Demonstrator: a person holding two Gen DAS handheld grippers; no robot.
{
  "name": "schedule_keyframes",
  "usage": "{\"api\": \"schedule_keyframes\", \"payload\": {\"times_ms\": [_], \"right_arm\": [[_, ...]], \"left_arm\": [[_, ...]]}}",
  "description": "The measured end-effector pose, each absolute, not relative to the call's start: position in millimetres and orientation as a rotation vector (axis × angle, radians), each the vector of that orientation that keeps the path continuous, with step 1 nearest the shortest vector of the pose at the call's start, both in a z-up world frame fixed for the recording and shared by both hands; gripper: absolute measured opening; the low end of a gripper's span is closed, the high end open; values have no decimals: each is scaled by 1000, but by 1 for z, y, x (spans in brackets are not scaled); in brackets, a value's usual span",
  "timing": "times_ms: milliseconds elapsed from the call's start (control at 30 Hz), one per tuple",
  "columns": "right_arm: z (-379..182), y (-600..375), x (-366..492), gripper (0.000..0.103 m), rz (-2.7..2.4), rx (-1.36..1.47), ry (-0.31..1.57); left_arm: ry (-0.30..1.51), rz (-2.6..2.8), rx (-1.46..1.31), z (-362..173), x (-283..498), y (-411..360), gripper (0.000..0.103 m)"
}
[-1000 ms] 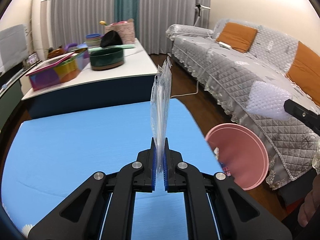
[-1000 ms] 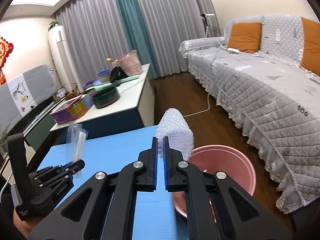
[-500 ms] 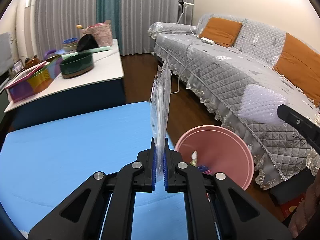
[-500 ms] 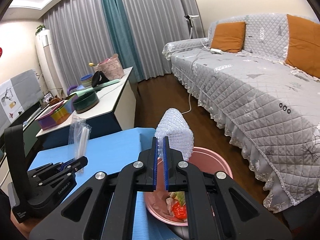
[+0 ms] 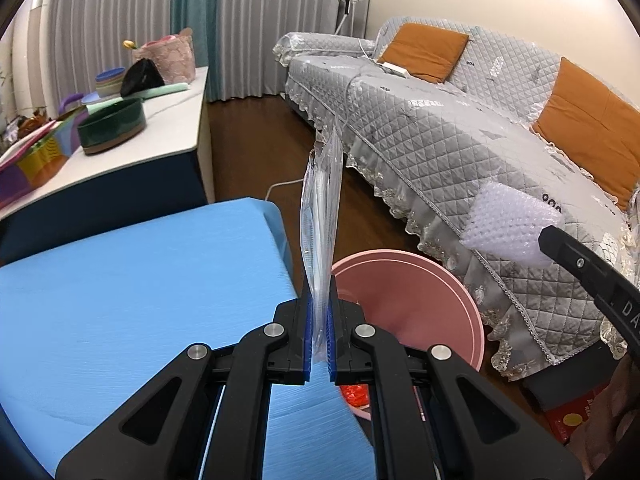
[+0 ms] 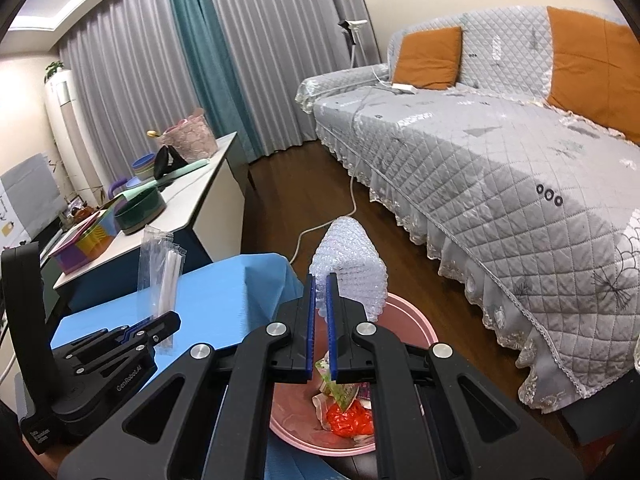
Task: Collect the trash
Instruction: 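Carry the straw pack in the left gripper and foam sleeve in the right over the pink bin, then open the left gripper over the pink bin while the right gripper opens to drop the sleeve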
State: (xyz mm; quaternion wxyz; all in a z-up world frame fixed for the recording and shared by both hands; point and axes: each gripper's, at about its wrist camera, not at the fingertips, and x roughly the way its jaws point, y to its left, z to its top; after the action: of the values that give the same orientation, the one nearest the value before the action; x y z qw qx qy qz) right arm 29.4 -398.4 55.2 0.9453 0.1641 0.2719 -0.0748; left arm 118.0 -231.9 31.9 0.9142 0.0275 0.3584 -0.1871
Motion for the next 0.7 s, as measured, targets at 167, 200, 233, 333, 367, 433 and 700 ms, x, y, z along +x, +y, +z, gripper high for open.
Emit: {"api": "schedule_keyframes", "payload": {"times_ms": [167, 200, 233, 333, 367, 433, 700], "right_arm": [[49, -403, 33, 5, -165, 348, 573], [47, -405, 35, 5, -167, 351, 577], [46, -406, 36, 5, -170, 356, 581], [41, -410, 37, 5, -173, 375, 592], [40, -411, 38, 5, -173, 378, 594], [38, -412, 39, 5, -173, 387, 599], [30, -414, 44, 9, -174, 410, 633]], "left_arm": [[759, -407, 63, 24, 123, -245, 5], [762, -409, 68, 23, 124, -247, 5], [767, -412, 72, 22, 124, -248, 5], [778, -422, 80, 19, 127, -253, 5], [779, -429, 81, 19, 128, -255, 5], [783, -440, 82, 18, 129, -257, 5], [811, -513, 85, 11, 133, -270, 7]]}}
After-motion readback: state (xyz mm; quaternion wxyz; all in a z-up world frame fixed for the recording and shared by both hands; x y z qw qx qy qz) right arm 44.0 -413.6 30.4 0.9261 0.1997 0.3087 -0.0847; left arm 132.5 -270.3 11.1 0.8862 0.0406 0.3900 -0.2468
